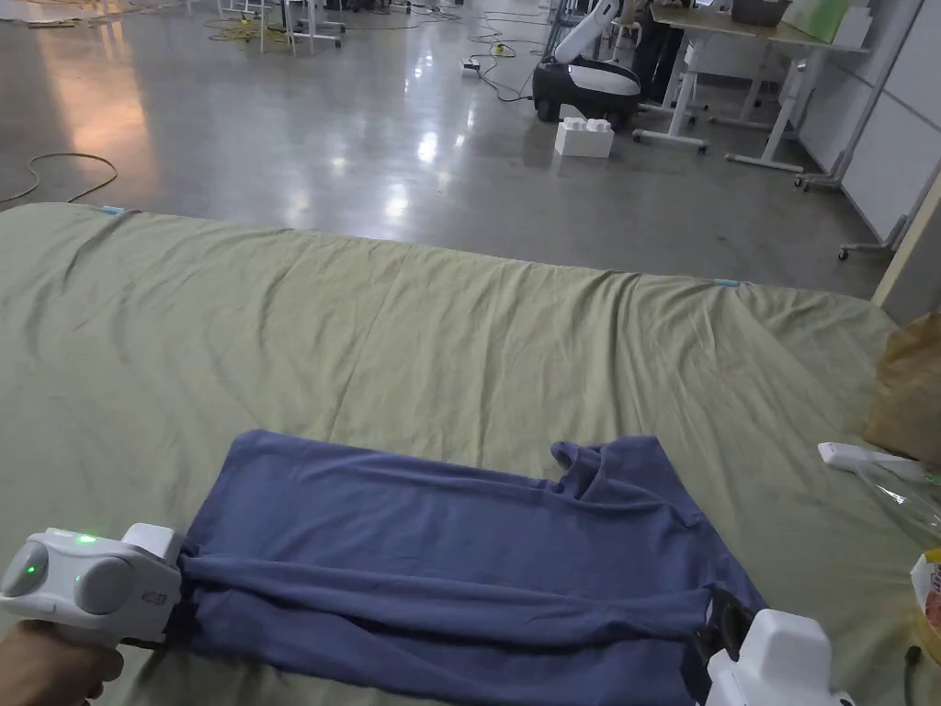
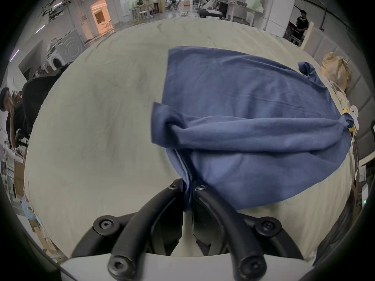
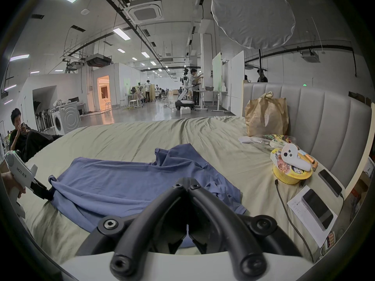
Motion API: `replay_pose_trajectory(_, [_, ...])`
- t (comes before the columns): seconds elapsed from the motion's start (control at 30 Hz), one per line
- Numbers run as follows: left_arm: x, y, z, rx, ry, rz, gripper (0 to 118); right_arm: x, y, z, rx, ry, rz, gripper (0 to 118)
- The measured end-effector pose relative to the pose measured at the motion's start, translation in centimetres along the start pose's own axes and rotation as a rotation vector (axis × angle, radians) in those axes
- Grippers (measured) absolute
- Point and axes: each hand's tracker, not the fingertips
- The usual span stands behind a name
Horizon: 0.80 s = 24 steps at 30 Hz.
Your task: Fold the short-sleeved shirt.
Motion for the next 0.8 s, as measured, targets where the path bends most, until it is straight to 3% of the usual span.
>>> replay_pose_trajectory(0.07, [0.5, -0.7, 0.3, -0.002, -0.001, -0.011, 7, 1.0, -0.1, -0.2, -0.036, -0.014, 0.005, 3])
replay_pose_trajectory(0.1, [0.5, -0.7, 0.3, 0.003, 0.000, -0.013, 6, 1.4, -0.1, -0.4, -0.053, -0.023, 0.010, 11])
replay_pose_trajectory(0.17, [0.0, -1.1, 1.4, 0.024, -0.020, 0.021, 6, 3.1, -0.1, -1.1, -0.129, -0.050, 0.028, 52])
replay_pose_trajectory(0.2, [-0.1, -1.3, 1.8, 0.034, -0.030, 0.032, 6, 4.0, -0.2, -1.7, -0.180, -0.055, 0.033, 66])
replay_pose_trajectory(0.23, [-0.2, -1.5, 2.1, 0.029, -0.034, 0.035, 6, 4.8, -0.3, -2.2, -0.240, -0.051, 0.031, 70])
replay_pose_trajectory(0.37, [0.0, -1.2, 1.9, 0.081, -0.044, 0.049, 6, 8.1, -1.3, -5.2, -0.459, -0.007, 0.036, 71])
replay_pose_trajectory(0.47, [-0.6, -2.1, 3.5, 0.102, -0.045, 0.048, 6, 9.3, -2.4, -7.0, -0.510, 0.019, 0.017, 71])
replay_pose_trajectory(0.53, [-0.6, -2.1, 3.2, 0.115, -0.041, 0.054, 6, 9.5, -3.0, -8.3, -0.553, 0.043, -0.009, 71])
replay_pose_trajectory(0.67, [2.7, -4.8, 7.5, 0.120, -0.033, 0.059, 6, 8.4, -4.6, -10.4, -0.649, 0.125, 0.016, 69])
replay_pose_trajectory(0.7, [3.4, -5.2, 7.9, 0.120, -0.033, 0.060, 6, 8.0, -5.0, -10.7, -0.673, 0.130, 0.030, 60])
replay_pose_trajectory(0.73, [1.7, -4.2, 6.9, 0.124, -0.029, 0.061, 6, 7.7, -5.3, -10.9, -0.679, 0.130, 0.037, 40])
replay_pose_trajectory(0.77, [1.7, -4.2, 6.9, 0.124, -0.030, 0.068, 6, 7.5, -5.6, -10.8, -0.664, 0.126, 0.039, 27])
replay_pose_trajectory(0.8, [1.7, -4.2, 6.9, 0.124, -0.032, 0.076, 6, 7.2, -5.2, -10.5, -0.652, 0.124, 0.048, 23])
